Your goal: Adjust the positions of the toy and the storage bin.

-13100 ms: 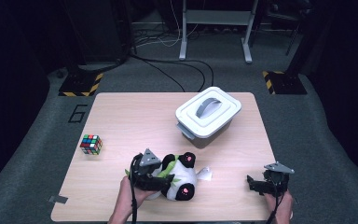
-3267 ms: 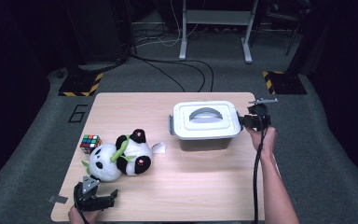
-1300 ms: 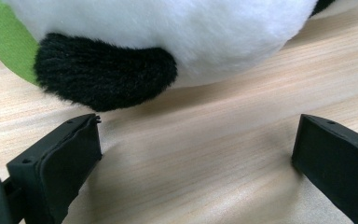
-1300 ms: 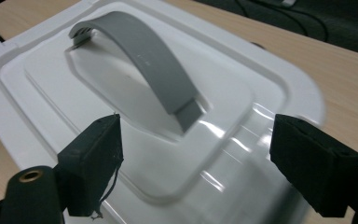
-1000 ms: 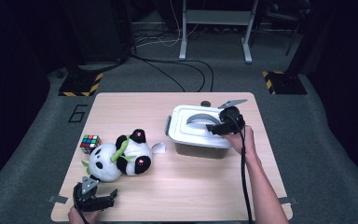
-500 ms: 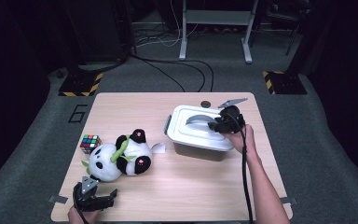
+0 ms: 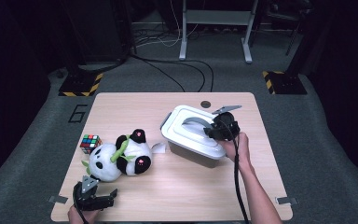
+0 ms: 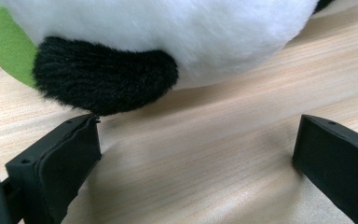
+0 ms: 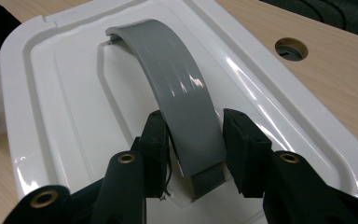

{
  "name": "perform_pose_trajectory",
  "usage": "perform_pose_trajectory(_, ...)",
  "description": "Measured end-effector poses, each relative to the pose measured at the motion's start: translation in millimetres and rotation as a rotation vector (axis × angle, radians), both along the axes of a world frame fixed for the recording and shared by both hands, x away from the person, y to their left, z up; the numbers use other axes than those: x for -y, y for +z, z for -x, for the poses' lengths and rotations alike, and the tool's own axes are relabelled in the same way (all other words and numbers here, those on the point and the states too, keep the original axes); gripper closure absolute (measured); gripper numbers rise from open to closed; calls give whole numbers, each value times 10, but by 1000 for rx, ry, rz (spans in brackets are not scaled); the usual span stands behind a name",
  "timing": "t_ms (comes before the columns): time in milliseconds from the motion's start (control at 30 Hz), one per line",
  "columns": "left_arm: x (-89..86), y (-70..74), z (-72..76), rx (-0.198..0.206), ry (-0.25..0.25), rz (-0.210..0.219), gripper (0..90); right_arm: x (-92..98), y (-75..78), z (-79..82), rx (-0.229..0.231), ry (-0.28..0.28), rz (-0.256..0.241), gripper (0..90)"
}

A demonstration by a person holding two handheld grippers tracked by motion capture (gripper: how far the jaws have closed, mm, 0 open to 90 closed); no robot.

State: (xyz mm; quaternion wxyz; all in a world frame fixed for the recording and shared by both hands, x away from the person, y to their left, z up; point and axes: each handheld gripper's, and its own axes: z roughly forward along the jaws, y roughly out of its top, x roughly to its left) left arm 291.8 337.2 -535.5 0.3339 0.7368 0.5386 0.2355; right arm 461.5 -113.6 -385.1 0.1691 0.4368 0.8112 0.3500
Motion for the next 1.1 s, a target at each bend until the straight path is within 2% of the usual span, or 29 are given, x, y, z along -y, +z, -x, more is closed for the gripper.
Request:
perform_pose_trajectory(67, 13, 0, 6, -1, 9, -2, 6, -33, 0, 44, -11, -11, -12, 623)
perform_pose_trajectory(333, 11, 3, -6, -3, -2, -9, 4, -85, 10, 103, -15, -16, 9, 632)
perform_pose_trajectory(433, 13, 0, 0, 3, 10, -2, 5, -140, 26, 131, -36, -30, 14, 634)
perform_pose_trajectory(600, 25, 1, 5, 1, 26, -5, 5, -137, 12, 147, -36, -40, -16, 634)
perform_pose_trajectory(900, 20, -3, 8, 5, 25, 1, 6, -189, 8, 229, -28, -60, -15, 639)
perform_pose_trajectory(1000, 19, -4, 14, 8, 26, -2, 5, -220, 14, 261, -31, -50, -4, 646)
perform_pose_trajectory(1033, 18, -4, 14, 8, 26, -3, 5, -241, 34, 253, -17, -10, 44, 649)
perform_pose_trajectory(1067, 18, -4, 14, 8, 26, -3, 5, -241, 34, 253, -17, -10, 44, 649)
perform_pose_trajectory(1100, 18, -3, 10, 8, 25, -1, 5, -239, 42, 207, -11, 43, 45, 628)
